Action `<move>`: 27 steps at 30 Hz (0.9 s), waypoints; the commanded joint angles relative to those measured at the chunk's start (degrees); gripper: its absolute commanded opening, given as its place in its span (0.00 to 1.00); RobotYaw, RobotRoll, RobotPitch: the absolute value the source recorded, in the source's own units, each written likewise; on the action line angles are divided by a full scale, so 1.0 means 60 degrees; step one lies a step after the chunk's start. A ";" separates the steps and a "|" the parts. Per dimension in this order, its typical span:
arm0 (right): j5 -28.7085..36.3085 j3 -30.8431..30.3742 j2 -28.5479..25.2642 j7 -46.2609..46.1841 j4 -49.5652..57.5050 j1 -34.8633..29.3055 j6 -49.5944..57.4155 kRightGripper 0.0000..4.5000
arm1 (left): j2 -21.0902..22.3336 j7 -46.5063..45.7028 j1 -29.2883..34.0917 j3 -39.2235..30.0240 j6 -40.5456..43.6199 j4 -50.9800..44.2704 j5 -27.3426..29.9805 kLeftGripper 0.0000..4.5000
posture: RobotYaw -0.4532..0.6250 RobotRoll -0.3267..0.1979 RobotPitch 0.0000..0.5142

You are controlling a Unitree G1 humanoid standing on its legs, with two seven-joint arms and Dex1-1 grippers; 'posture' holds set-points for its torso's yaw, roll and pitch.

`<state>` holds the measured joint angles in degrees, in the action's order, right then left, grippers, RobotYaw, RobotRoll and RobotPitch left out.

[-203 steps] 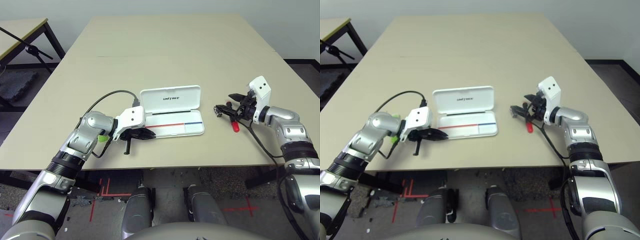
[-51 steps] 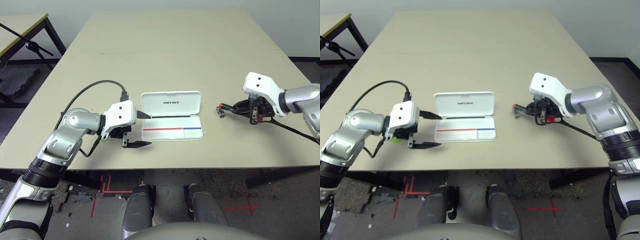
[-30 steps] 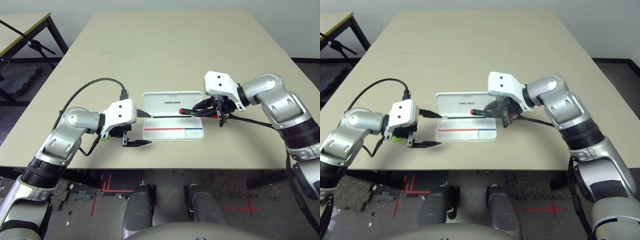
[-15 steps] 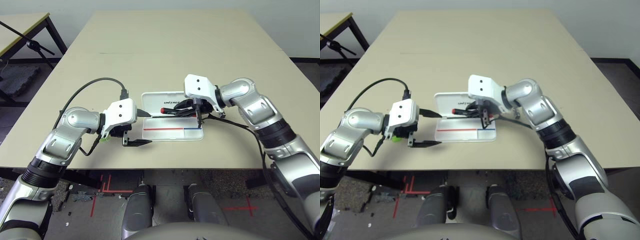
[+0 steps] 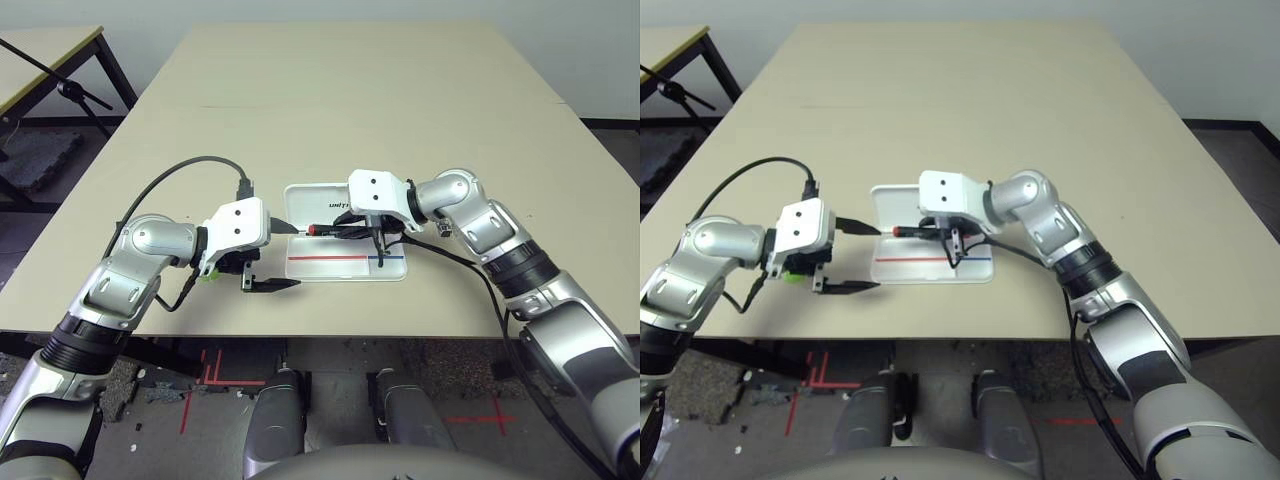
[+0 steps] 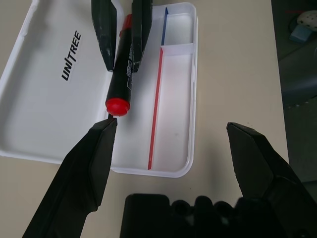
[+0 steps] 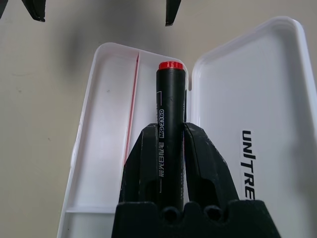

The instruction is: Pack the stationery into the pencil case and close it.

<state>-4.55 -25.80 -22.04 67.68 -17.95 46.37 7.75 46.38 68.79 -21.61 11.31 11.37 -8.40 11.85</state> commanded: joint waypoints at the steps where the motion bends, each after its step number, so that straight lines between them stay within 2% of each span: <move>1: -0.0111 -0.0067 0.0010 -0.0011 -0.0086 -0.0008 -0.0142 0.11 | 0.0045 0.0054 0.0096 0.0038 -0.0110 0.0047 -0.0126 1.00 | 0.42 0.62 0.12; 9: -0.0153 -0.0104 0.0022 0.0015 0.0012 -0.0142 -0.0046 0.11 | 0.0044 0.0058 0.0156 0.0048 -0.0119 0.0025 -0.0107 1.00 | 0.41 0.62 0.14; 20: 0.0001 0.0051 -0.0127 0.0066 0.0474 -0.0173 0.0186 0.99 | 0.0023 0.0063 0.0143 0.0048 -0.0131 0.0120 -0.0100 1.00 | 0.41 0.62 0.14; 24: 0.0488 0.0474 -0.0516 0.0323 0.1068 -0.0237 0.0893 1.00 | 0.0021 0.0051 0.0124 0.0034 -0.0085 0.0134 -0.0087 1.00 | 0.41 0.62 0.14; 27: 0.0972 0.0797 -0.1317 0.0829 0.1926 -0.0522 0.1820 1.00 | 0.0031 0.0005 0.0214 -0.0056 0.0263 0.0048 0.0077 1.00 | 0.41 0.62 0.14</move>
<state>-0.44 -22.63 -28.21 70.67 -8.85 44.60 15.76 46.28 68.76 -21.36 11.30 11.83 -8.07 11.98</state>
